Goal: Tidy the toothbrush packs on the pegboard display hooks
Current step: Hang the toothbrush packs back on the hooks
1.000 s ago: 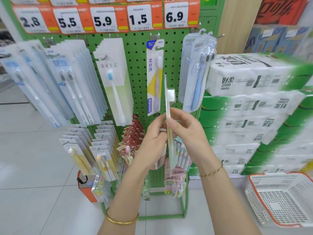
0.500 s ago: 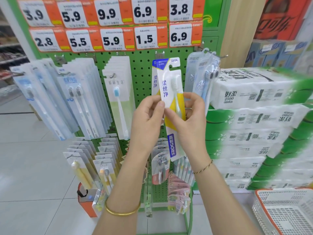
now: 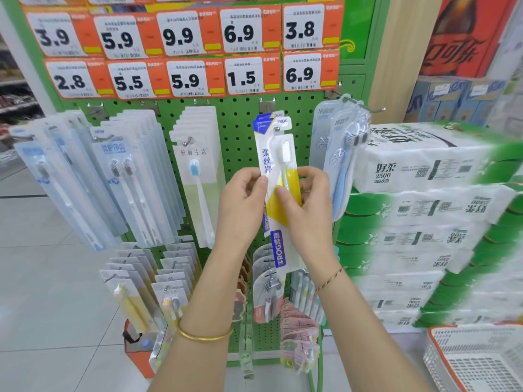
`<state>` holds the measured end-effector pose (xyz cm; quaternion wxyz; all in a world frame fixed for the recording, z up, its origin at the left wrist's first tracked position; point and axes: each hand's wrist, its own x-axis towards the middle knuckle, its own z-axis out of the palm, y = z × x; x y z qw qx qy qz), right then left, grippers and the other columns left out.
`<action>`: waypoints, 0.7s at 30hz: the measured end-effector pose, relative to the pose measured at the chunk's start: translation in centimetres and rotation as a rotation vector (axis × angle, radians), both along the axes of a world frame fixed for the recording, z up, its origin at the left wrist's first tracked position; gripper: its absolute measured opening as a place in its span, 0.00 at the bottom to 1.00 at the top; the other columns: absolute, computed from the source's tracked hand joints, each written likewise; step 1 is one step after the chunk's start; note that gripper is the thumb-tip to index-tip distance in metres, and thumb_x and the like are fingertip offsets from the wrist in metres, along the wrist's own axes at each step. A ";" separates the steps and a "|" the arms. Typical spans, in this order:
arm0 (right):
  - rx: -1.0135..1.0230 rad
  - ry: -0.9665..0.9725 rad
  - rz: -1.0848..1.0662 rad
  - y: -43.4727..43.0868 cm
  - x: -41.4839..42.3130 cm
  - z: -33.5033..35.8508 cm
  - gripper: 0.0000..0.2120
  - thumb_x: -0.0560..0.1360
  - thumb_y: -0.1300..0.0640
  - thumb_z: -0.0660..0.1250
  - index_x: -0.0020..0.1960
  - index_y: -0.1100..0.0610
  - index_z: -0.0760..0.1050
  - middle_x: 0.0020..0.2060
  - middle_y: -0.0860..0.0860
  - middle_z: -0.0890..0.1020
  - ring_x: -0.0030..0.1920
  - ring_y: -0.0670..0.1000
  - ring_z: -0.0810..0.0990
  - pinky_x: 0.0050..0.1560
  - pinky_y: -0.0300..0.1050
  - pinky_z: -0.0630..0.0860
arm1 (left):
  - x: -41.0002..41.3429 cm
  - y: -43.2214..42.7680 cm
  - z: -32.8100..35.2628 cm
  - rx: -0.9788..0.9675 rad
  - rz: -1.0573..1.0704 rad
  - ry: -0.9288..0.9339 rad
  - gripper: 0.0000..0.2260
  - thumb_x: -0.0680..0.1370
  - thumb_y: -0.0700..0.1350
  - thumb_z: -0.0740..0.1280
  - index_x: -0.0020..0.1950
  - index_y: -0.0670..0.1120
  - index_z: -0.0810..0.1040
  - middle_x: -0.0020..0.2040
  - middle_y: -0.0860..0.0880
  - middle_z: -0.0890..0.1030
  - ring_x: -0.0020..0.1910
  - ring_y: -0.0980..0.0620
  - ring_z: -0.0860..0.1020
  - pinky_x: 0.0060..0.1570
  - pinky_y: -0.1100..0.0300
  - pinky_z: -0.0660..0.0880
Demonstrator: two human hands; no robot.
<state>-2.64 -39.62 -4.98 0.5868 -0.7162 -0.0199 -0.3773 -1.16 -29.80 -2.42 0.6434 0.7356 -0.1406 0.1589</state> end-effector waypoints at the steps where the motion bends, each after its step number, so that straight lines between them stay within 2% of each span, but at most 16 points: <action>1: -0.001 0.008 -0.010 0.0 0.4 -0.1 0.15 0.74 0.60 0.69 0.55 0.51 0.66 0.45 0.47 0.75 0.46 0.49 0.76 0.44 0.34 0.72 | 0.5 -0.1 -0.1 0.019 0.000 0.014 0.06 0.80 0.40 0.61 0.51 0.45 0.78 0.46 0.45 0.81 0.41 0.52 0.78 0.46 0.48 0.78; 3: -0.012 0.018 -0.029 0.1 1.3 0.0 0.15 0.74 0.61 0.68 0.55 0.51 0.66 0.46 0.48 0.75 0.46 0.48 0.75 0.44 0.31 0.70 | 1.3 -0.1 -0.4 0.025 0.001 0.035 0.07 0.80 0.40 0.61 0.54 0.47 0.76 0.50 0.50 0.81 0.44 0.56 0.78 0.47 0.57 0.77; 7: -0.031 0.025 -0.054 0.2 3.7 0.1 0.14 0.74 0.61 0.67 0.55 0.53 0.66 0.49 0.52 0.74 0.49 0.50 0.74 0.47 0.39 0.70 | 2.3 -0.1 -0.8 0.068 0.063 -0.014 0.11 0.79 0.40 0.62 0.61 0.47 0.74 0.57 0.47 0.76 0.44 0.61 0.76 0.45 0.71 0.72; 9: -0.037 0.035 -0.072 0.2 4.7 0.1 0.14 0.74 0.61 0.67 0.56 0.55 0.67 0.50 0.54 0.74 0.49 0.51 0.73 0.47 0.40 0.69 | 2.6 0.0 -1.0 0.098 0.095 -0.029 0.13 0.79 0.39 0.62 0.63 0.46 0.72 0.58 0.47 0.74 0.43 0.64 0.74 0.43 0.76 0.70; 12: -0.045 0.041 -0.117 0.3 6.1 0.2 0.16 0.74 0.62 0.67 0.59 0.60 0.68 0.52 0.55 0.74 0.52 0.53 0.72 0.49 0.38 0.67 | 2.7 0.0 -1.0 0.108 0.099 -0.034 0.14 0.79 0.39 0.62 0.65 0.45 0.71 0.60 0.46 0.72 0.42 0.69 0.73 0.45 0.76 0.70; 15: -0.032 0.024 -0.103 0.4 6.8 0.3 0.16 0.74 0.62 0.67 0.59 0.61 0.68 0.52 0.54 0.72 0.53 0.55 0.72 0.54 0.47 0.70 | 2.6 0.1 -0.9 0.109 0.092 -0.028 0.14 0.79 0.38 0.62 0.65 0.45 0.71 0.60 0.45 0.72 0.42 0.66 0.74 0.43 0.77 0.70; 21: 0.023 -0.010 -0.033 1.3 6.0 -0.8 0.15 0.73 0.55 0.64 0.57 0.50 0.63 0.52 0.55 0.73 0.51 0.56 0.73 0.53 0.57 0.73 | 2.1 0.1 -0.7 0.095 0.084 -0.020 0.15 0.79 0.37 0.62 0.65 0.46 0.71 0.61 0.46 0.72 0.46 0.64 0.74 0.42 0.79 0.69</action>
